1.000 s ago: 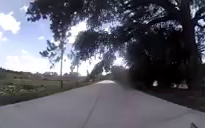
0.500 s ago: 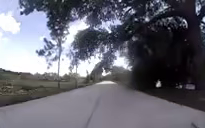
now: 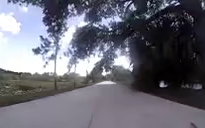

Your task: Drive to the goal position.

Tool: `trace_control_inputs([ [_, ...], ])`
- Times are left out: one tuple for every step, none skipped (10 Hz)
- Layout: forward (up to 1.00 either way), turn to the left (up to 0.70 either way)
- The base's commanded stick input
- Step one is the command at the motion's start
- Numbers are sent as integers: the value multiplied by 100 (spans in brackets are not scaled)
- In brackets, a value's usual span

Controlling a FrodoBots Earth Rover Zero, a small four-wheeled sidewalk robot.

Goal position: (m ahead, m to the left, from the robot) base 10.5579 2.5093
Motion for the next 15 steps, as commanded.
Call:
trace_control_inputs([
  [85, 0],
  [85, 0],
  [85, 0],
  [85, 0],
  [85, 0],
  [85, 0],
  [85, 0],
  [85, 0],
  [85, 0],
  [85, 0],
  [85, 0],
  [85, 0],
  [85, 0],
  [85, 0],
  [85, 0],
])
